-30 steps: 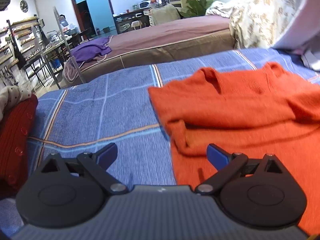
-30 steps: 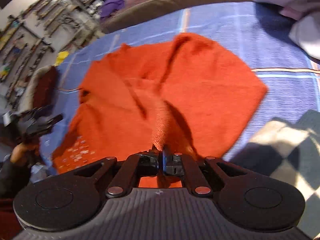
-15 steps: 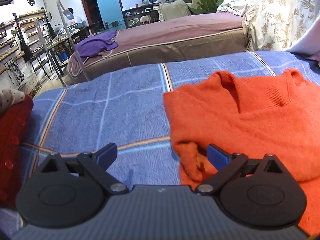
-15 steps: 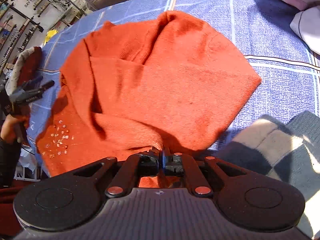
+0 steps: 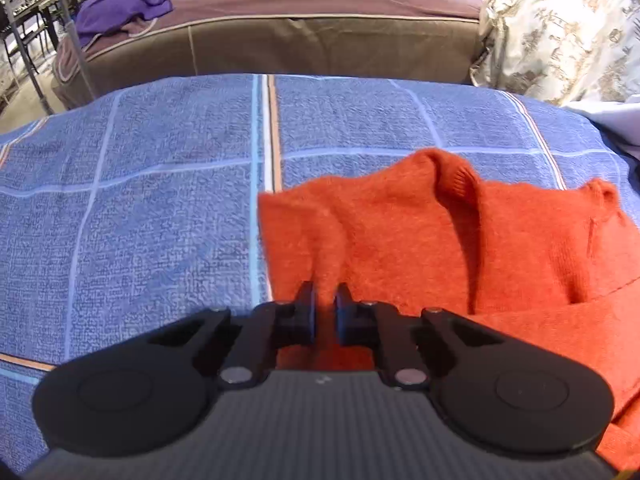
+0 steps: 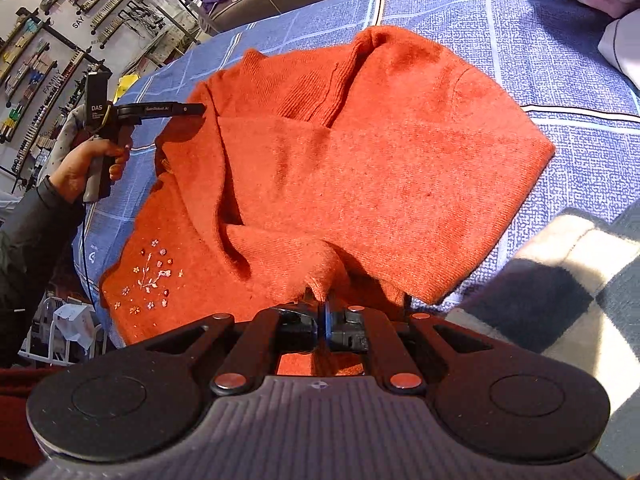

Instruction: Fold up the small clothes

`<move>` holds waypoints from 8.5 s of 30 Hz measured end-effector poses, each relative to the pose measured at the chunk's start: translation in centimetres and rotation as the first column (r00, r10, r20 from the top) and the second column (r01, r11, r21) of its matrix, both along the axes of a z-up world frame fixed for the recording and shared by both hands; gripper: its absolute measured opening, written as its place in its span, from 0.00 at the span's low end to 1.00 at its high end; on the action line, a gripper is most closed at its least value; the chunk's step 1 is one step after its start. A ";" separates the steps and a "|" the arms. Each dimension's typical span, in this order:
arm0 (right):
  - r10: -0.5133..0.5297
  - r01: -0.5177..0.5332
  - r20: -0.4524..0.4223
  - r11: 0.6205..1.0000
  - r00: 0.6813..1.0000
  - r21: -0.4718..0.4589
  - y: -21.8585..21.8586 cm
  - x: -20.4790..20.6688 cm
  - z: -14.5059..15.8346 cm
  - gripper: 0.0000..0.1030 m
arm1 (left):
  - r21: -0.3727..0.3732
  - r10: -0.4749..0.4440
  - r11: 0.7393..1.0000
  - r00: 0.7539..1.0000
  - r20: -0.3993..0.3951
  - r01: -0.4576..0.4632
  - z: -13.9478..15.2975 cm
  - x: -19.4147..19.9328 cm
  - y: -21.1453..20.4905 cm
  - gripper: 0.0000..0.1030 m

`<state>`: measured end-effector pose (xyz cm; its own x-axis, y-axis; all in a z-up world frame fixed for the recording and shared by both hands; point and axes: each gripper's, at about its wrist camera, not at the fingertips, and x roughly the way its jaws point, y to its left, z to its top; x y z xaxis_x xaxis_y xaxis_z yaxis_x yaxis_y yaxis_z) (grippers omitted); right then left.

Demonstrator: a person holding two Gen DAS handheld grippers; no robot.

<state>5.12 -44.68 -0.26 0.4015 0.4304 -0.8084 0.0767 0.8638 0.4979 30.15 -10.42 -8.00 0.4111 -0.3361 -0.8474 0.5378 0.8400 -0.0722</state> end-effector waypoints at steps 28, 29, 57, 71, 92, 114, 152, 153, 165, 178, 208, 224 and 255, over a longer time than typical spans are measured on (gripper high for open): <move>-0.217 0.342 0.313 0.836 0.925 -0.429 2.9 -1.5 0.8 0.86 | -0.019 0.043 0.999 0.950 0.310 -0.039 2.4 -8.9 8.2 0.86; -0.232 0.359 0.335 0.846 0.913 -0.393 3.9 -2.1 0.9 0.86 | 0.028 -0.007 1.000 0.940 0.342 -0.003 2.0 -10.3 7.6 0.81; -0.269 0.432 0.447 0.844 0.853 -0.317 12.8 -2.6 -2.2 0.79 | -0.172 0.376 0.918 0.922 0.096 -0.357 0.1 -10.0 14.2 0.67; -0.202 0.373 0.340 0.727 0.918 -0.577 13.6 3.6 -6.9 0.71 | 0.183 0.286 0.912 0.890 0.355 -0.366 1.4 -12.3 11.5 0.80; -0.176 0.371 0.370 0.740 0.912 -0.561 13.8 0.7 -8.0 0.91 | 0.165 0.002 0.984 0.934 0.358 -0.065 -3.8 -13.2 -1.9 1.00; -0.237 0.427 0.418 0.783 0.877 -0.453 16.3 -12.5 -4.2 1.00 | -0.172 0.256 0.954 0.966 0.030 -0.247 1.1 -25.7 25.6 1.00; -0.517 0.497 0.105 0.851 0.850 0.169 13.1 -22.4 -8.9 1.00 | -0.324 0.114 0.937 0.991 -0.065 -0.129 -2.1 -30.2 25.7 0.44; -0.514 0.493 0.104 0.852 0.851 0.174 13.2 -22.5 -8.9 1.00 | -0.317 0.116 0.939 0.991 -0.064 -0.131 -2.1 -30.0 25.6 0.41; -0.372 0.357 0.070 0.920 0.926 0.164 13.8 -21.8 -9.1 0.42 | -0.320 0.066 0.943 0.995 -0.081 -0.089 -2.4 -29.2 23.5 0.09; -0.173 0.153 0.094 0.969 0.980 0.193 13.9 -22.6 -6.8 0.12 | -0.302 0.074 0.942 0.969 -0.235 -0.145 -1.2 -33.3 29.3 0.07; -0.667 0.607 0.081 0.716 0.741 0.345 -6.9 2.6 -4.5 0.09 | -0.346 0.148 0.920 0.981 -0.127 -0.184 4.5 2.3 2.0 0.07; -0.666 0.674 0.222 0.737 0.712 0.050 -8.9 5.5 -4.9 0.68 | -0.083 0.184 0.982 0.951 0.249 -0.168 4.3 1.0 0.5 0.57; -0.283 0.350 0.260 0.899 0.923 -0.263 0.4 2.0 -1.9 1.00 | 0.319 -0.588 0.808 0.709 0.389 0.495 1.0 -28.0 -7.3 1.00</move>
